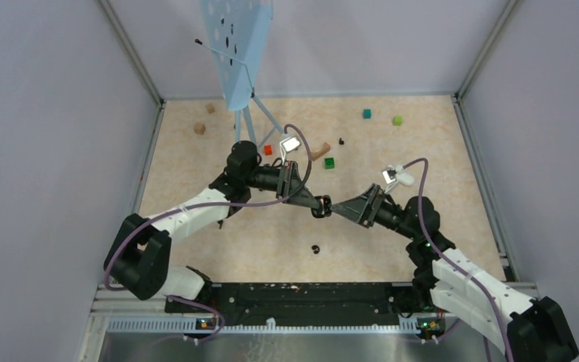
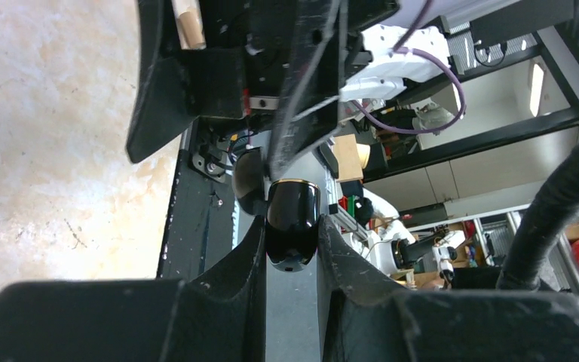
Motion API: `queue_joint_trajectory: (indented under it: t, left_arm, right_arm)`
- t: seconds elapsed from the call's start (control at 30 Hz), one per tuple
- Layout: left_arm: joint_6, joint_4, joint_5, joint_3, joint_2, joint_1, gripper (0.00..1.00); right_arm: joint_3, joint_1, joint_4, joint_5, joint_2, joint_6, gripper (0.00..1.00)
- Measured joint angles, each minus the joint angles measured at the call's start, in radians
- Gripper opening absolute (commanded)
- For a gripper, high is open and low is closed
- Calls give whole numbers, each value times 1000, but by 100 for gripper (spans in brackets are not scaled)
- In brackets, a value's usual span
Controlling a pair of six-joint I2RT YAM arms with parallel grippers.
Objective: Insert the wireless bluetooth earbuds into the charging case
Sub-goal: Open the charging case to the charging case.
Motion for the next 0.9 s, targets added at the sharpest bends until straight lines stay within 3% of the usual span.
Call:
queue_joint_trajectory:
  t: [0.33,0.5,0.9]
  left_arm:
    - [-17,40,11,-13,-34,0,0]
    - [-18,42,15,-14,-34,0,0]
    - [-18,45,30,-14,-34,0,0]
  right_arm:
    - [-17,-7,58,-64,-21,35,85]
    - [-13,-7,107,-101,-14,45,73]
    - [20,-7,159,-153,67,53,61]
